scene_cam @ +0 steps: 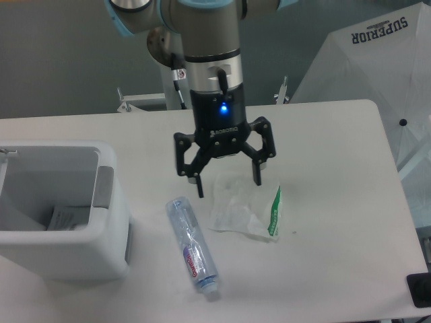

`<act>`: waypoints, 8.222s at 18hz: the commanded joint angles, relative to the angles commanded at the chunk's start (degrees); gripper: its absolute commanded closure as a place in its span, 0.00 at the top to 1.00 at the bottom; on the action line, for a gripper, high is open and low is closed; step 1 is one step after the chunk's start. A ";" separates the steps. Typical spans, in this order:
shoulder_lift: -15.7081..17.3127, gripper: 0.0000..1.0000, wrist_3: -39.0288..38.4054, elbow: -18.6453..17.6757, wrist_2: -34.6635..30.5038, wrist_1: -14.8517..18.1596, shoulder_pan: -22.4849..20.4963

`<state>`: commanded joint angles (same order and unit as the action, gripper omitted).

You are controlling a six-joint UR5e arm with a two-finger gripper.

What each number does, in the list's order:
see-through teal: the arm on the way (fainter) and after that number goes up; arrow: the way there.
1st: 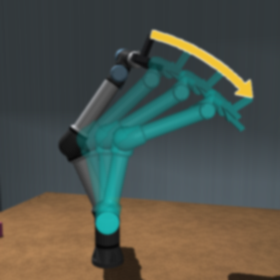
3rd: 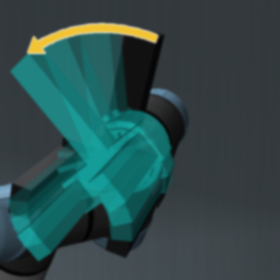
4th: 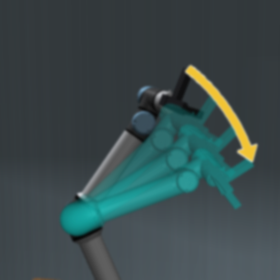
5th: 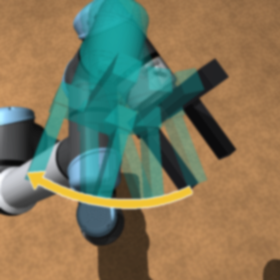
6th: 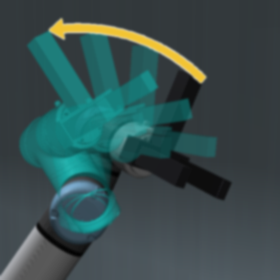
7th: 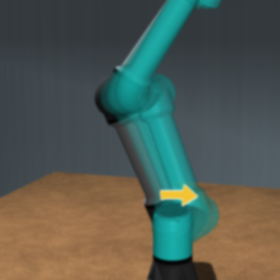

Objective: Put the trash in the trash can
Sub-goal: 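Move the open gripper over the clear plastic wrapper and green toothbrush, then lower the gripper and close it on the plastic wrapper, then lift the wrapper and carry it over the white trash bin, then open the gripper to drop the wrapper into the bin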

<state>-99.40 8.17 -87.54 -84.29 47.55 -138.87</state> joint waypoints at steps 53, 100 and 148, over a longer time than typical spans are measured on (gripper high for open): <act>-15.82 1.00 11.61 -19.42 -1.49 -6.94 -14.15; -0.70 0.06 12.32 -0.11 7.72 -6.68 -9.76; 6.59 0.99 3.62 -4.23 15.20 -6.86 16.88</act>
<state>-92.81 11.79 -91.77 -69.08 40.69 -121.98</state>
